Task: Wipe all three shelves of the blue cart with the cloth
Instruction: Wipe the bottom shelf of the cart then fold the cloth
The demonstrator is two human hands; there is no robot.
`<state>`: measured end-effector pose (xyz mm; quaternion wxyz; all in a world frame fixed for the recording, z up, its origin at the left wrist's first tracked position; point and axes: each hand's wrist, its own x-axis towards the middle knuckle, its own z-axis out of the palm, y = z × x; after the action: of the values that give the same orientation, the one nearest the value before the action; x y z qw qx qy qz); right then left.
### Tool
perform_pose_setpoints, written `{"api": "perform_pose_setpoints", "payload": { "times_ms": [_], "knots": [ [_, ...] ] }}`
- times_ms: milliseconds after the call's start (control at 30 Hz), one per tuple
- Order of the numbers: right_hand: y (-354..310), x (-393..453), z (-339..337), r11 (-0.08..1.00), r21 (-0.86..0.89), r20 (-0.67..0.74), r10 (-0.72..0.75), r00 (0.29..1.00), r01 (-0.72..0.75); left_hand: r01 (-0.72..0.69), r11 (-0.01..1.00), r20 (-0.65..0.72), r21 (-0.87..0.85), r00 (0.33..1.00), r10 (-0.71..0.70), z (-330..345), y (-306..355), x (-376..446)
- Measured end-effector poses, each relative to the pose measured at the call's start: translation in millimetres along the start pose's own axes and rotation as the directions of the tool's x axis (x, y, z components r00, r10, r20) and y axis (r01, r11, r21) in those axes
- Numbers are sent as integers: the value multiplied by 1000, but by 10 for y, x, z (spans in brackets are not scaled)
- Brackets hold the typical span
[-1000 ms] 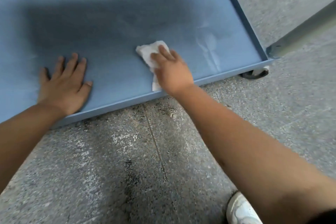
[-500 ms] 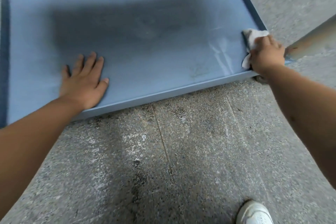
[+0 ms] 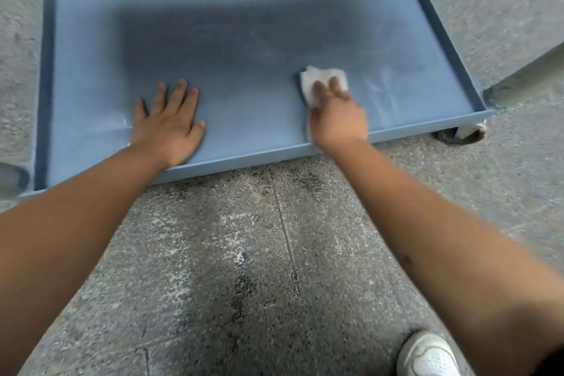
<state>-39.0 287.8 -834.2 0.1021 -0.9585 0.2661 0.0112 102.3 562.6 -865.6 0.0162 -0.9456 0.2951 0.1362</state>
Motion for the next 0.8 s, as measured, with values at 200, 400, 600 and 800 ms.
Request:
{"api": "perform_pose_setpoints", "payload": {
  "times_ms": [200, 400, 600, 800],
  "knots": [
    [-1149, -353, 390, 969, 88, 29, -234, 972, 231, -70, 988, -8, -140, 998, 70, -123, -64, -29],
    [-1114, -340, 407, 962, 86, -2, -259, 966, 258, 30, 964, -69, -265, 996, -50, -92, -759, -538],
    [-1286, -233, 317, 971, 78, 14, -227, 974, 225, 148, 976, -111, -158, 980, -166, 1, -1084, -916],
    [-1575, -220, 356, 971, 177, 188, -195, 962, 162, 150, 978, -67, -144, 985, -161, 45, -1069, -877]
  ]
}}
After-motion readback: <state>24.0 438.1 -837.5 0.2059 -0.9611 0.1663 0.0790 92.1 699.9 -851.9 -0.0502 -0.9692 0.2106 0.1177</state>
